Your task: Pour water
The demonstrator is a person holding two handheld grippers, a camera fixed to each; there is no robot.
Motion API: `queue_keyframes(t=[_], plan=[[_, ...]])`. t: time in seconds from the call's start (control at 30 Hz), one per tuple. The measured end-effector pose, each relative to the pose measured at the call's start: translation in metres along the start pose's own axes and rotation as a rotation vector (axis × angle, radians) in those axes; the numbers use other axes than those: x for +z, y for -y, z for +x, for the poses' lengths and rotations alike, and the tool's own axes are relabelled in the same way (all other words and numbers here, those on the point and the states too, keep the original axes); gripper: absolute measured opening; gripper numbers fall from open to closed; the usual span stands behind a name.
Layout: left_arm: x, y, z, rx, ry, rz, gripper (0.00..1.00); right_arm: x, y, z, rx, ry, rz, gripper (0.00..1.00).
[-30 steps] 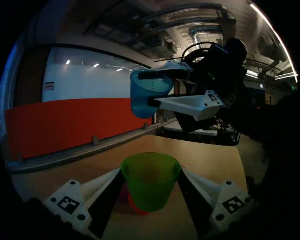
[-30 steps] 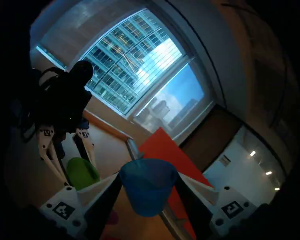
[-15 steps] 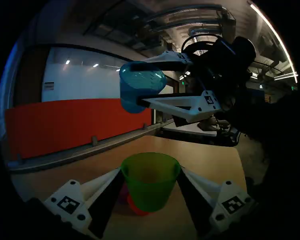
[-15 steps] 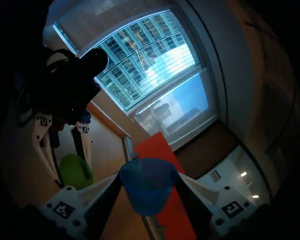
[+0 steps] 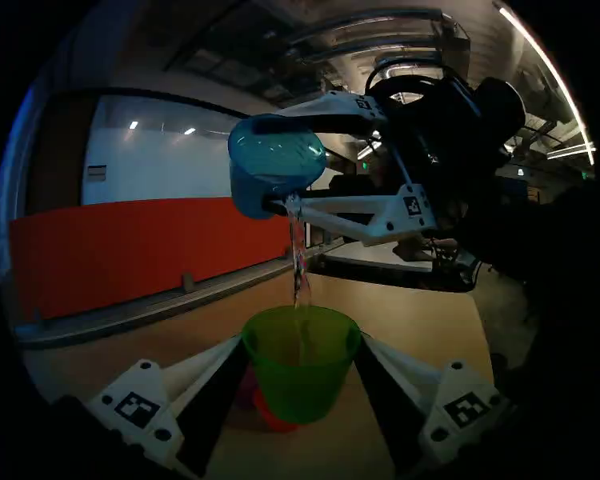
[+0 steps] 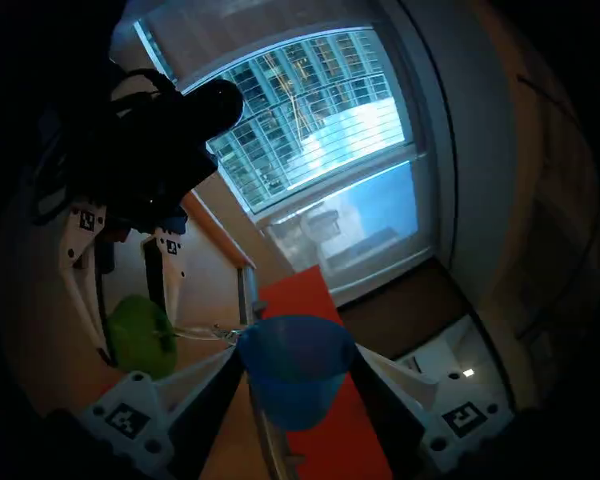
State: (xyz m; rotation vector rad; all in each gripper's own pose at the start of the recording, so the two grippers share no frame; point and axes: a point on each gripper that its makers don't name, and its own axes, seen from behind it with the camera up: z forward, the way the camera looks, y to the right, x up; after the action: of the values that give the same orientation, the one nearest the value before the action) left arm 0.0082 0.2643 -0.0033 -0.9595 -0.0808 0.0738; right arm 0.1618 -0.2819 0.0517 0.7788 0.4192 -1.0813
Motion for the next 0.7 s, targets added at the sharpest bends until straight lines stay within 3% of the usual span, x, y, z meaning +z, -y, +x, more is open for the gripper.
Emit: queue_keyframes(t=[0.7], plan=[[0.0, -0.0014, -0.0005, 0.0, 0.0, -0.004, 0.87, 0.0031, -0.0105, 0.0011, -0.098, 0.001, -0.021, 0.92]])
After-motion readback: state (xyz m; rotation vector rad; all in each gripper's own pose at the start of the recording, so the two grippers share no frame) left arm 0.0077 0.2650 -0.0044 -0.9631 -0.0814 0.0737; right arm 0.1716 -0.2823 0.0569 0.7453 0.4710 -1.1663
